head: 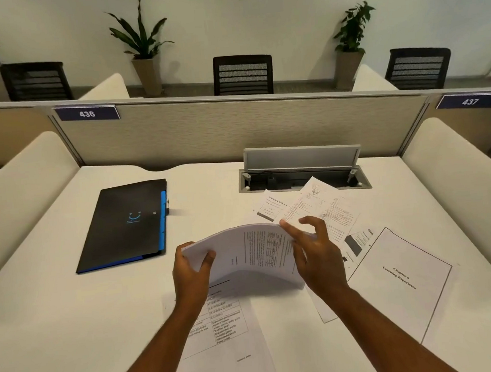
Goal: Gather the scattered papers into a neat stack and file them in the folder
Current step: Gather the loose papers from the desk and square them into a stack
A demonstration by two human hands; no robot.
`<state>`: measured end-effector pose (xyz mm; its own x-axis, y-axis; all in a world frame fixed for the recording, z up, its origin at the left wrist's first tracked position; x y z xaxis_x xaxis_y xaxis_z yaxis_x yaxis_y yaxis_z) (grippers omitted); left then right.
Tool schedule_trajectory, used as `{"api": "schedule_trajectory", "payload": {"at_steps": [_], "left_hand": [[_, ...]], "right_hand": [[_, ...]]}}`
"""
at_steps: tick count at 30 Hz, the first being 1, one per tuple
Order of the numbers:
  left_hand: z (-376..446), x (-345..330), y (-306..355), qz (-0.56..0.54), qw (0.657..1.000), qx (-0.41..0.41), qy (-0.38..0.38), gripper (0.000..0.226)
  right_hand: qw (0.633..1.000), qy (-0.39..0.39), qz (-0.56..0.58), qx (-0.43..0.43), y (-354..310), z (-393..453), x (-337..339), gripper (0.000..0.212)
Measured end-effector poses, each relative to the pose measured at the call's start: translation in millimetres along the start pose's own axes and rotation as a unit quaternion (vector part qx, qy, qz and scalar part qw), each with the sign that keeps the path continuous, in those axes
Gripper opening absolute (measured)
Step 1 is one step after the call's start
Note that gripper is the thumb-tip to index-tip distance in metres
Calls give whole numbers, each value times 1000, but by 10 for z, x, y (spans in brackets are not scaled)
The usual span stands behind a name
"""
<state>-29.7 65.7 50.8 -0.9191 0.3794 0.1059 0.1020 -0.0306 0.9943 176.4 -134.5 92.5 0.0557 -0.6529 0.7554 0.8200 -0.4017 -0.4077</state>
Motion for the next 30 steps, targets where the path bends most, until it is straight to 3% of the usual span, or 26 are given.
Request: {"api": "schedule_trajectory", "payload": {"at_steps": [6,8,11,13,15,17,21,26,30], "left_hand": [[17,-8,-4,8,1000,0,3,41],[21,-6,-14,11,1000,0,4,37],[37,-2,-9,16,1000,1,5,31],[44,-12,-9,16,1000,10,7,29],[41,-50,1,13,1000,18,7,30],[43,-73,32,11,1000,19,18,31],[5,-46,35,7,1000,5,27,34],[-112,-24,-236,43,998,50,4,49],[-8,-50,-126,68,997,33,13,40]], "right_hand": [[1000,5,26,-15,28,-19,-8,62],[993,34,96,-52,66,-30,6,66],[934,68,286,-202,247,-110,-54,77],[876,12,375,-304,333,-187,-241,61],[849,-28,385,-361,358,-247,-382,41],[840,-10,378,-389,364,-239,-401,38],[840,6,379,-387,356,-241,-379,48],[858,-69,340,-379,412,-474,-520,39],[878,-59,308,-361,460,-339,-454,37]]}}
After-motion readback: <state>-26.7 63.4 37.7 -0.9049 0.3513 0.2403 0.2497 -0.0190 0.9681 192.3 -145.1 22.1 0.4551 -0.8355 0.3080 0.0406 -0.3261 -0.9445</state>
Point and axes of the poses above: each hand's wrist, its own z-axis towards the middle knuckle, its own x-axis out of the back of the hand, y = z × x, the point moved 6 cm from there along z, towards the middle knuckle, and after that the axes turned 1 degree about -x, right-handed, at the moved point
